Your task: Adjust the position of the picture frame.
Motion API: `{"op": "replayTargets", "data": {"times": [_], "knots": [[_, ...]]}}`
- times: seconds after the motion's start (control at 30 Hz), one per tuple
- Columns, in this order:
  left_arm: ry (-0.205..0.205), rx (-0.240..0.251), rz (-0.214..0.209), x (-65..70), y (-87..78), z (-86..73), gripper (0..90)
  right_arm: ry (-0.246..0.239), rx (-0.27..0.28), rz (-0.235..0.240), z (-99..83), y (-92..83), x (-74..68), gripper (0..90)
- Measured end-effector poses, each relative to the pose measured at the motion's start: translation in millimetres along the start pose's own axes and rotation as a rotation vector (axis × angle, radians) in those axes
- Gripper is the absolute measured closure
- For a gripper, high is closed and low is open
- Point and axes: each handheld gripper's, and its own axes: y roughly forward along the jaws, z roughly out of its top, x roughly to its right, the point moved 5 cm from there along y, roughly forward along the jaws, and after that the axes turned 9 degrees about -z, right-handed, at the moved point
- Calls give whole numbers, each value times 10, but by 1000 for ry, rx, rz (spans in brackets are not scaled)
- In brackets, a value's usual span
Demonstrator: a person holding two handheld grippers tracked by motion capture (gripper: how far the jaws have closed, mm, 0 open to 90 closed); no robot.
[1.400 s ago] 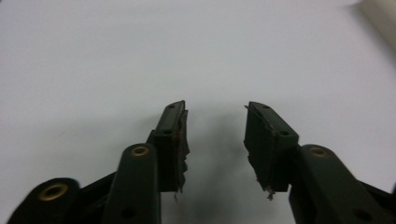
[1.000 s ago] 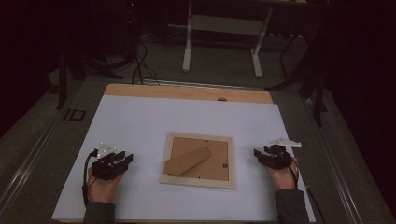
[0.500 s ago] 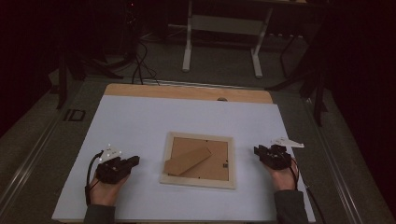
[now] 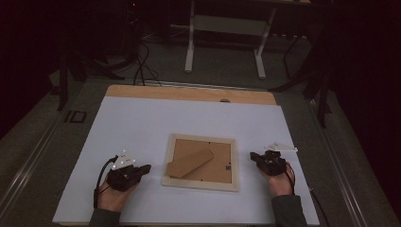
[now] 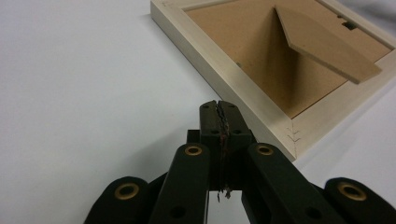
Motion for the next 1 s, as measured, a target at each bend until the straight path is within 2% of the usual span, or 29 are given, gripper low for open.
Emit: {"op": "replayTargets", "data": {"times": [0.27, 0.53, 0.77, 1.0], "knots": [[-7, -10, 14, -35, 74, -5, 900, 4, -28, 40, -80, 6, -145, 897], [-1, -45, 22, -33, 225, -11, 900, -32, -66, 69, -149, 52, -299, 898], [7, -68, 25, -34, 306, -21, 900, -51, -87, 87, -190, 55, -388, 898], [8, -91, 30, -42, 384, -35, 900, -50, -104, 98, -224, 52, -420, 898]]}}
